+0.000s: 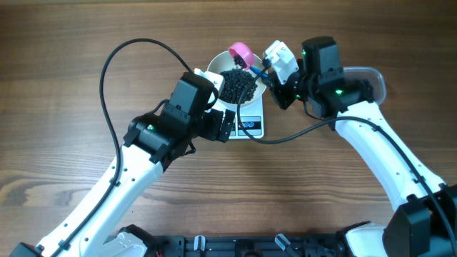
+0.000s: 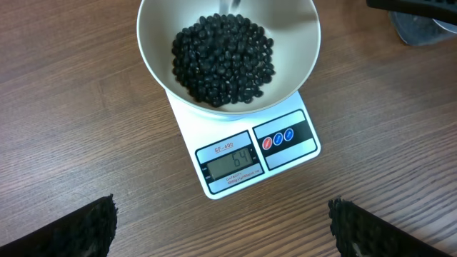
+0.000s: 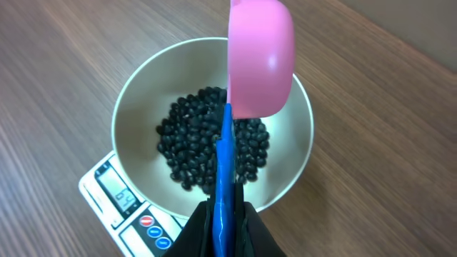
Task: Scoop item into bowl and weigh 150g on scale
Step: 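Tilt the pink scoop over the white bowl to pour beans, then move the empty scoop back right to the bean container, then lower the scoop into the beans and drag to fill it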
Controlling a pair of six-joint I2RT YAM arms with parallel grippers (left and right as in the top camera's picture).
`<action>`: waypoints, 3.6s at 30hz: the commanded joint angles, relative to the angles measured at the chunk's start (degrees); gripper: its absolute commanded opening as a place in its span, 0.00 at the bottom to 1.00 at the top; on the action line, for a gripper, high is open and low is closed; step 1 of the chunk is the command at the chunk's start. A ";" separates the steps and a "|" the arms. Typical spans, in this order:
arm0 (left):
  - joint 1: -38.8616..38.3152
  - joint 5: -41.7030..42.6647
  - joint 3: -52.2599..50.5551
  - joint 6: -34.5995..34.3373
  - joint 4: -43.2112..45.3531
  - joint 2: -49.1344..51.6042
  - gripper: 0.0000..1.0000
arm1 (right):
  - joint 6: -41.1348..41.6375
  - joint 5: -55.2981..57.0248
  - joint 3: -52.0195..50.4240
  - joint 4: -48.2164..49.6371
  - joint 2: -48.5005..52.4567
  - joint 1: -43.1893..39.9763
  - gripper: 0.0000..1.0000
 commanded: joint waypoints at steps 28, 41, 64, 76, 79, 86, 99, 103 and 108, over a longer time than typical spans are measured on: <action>0.09 0.48 0.81 0.85 0.13 0.44 1.00 | 7.19 8.92 0.07 3.30 -1.33 4.04 0.04; 0.09 0.48 0.81 0.85 0.13 0.44 1.00 | 17.22 21.14 0.07 8.79 -14.80 -6.10 0.04; 0.09 0.48 0.81 0.85 0.13 0.44 1.00 | 17.16 11.39 0.04 -9.35 -14.40 -25.99 0.04; 0.09 0.48 0.81 0.85 0.13 0.44 1.00 | 16.79 5.38 0.04 -9.60 -11.93 -25.99 0.04; 0.11 0.48 0.81 0.85 0.13 0.44 1.00 | 16.81 4.72 0.04 -7.82 -11.50 -25.99 0.05; 0.11 0.48 0.81 0.85 0.13 0.44 1.00 | 12.02 4.52 0.04 -6.16 -11.37 -25.99 0.04; 0.09 0.48 0.81 0.85 0.13 0.44 1.00 | 9.94 4.11 0.04 -12.22 -11.37 -31.17 0.04; 0.11 0.48 0.81 0.85 0.13 0.44 1.00 | 9.25 4.13 0.04 -17.33 -11.37 -33.94 0.04; 0.09 0.48 0.81 0.85 0.13 0.44 1.00 | 6.99 4.13 0.00 -20.06 -11.17 -36.46 0.04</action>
